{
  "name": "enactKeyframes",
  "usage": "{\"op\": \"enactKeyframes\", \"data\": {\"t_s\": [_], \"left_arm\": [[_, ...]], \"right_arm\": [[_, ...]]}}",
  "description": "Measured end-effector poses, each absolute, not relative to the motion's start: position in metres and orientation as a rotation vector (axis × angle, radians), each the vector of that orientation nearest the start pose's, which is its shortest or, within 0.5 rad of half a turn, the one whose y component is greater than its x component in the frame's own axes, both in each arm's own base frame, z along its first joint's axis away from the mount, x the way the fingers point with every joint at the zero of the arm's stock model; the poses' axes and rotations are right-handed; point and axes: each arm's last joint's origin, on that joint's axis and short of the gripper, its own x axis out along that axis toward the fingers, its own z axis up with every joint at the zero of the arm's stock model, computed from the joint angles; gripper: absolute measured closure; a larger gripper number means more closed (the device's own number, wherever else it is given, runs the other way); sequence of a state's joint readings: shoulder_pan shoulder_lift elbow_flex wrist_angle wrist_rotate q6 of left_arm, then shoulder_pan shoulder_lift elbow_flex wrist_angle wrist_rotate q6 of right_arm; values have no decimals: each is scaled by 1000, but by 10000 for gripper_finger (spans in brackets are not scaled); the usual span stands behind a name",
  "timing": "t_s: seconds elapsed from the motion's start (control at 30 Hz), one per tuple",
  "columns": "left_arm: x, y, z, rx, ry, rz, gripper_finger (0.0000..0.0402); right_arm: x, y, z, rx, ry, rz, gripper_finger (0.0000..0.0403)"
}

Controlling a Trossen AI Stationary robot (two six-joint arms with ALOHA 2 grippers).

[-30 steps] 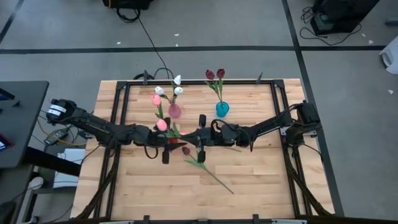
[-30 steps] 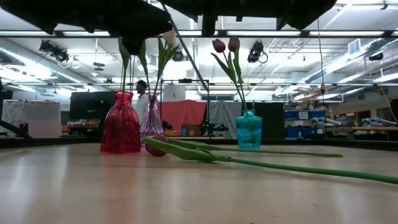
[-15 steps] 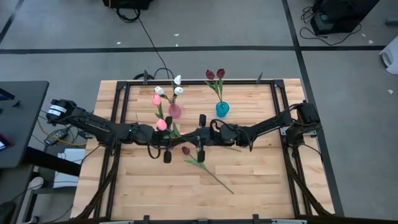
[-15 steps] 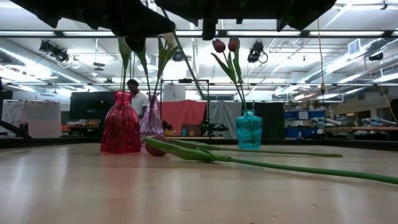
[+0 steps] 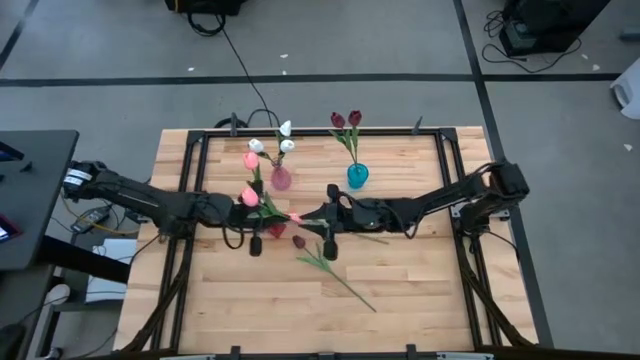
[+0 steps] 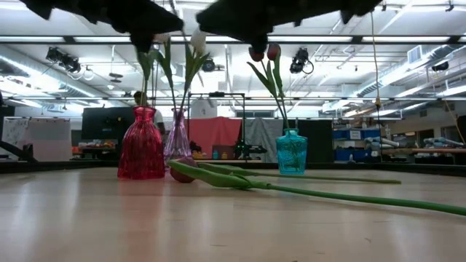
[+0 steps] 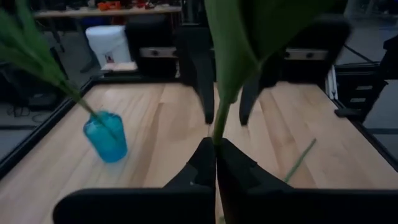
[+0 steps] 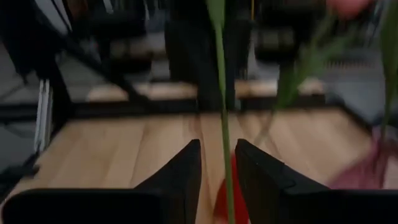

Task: Sort flowers into vase by color
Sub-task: Put the top pink flower into the red vase

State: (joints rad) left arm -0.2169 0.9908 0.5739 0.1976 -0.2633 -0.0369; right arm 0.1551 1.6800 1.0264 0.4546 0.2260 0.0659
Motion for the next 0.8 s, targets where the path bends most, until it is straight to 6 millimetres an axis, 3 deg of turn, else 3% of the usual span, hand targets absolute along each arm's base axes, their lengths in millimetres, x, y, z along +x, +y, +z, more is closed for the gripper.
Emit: {"op": "enactKeyframes", "data": {"t_s": [0.2,0.47,0.6,0.8], "left_arm": [[179,-32,269,-40,272,59,395],[146,-25,291,-84,263,73,394],[137,-22,301,-81,340,113,394],[141,-25,297,-57,397,146,394]], "right_arm": [[353,48,242,75,411,-120,290],[352,49,238,93,439,-139,290],[352,49,238,86,431,-149,290],[352,49,238,84,433,-149,290]]}}
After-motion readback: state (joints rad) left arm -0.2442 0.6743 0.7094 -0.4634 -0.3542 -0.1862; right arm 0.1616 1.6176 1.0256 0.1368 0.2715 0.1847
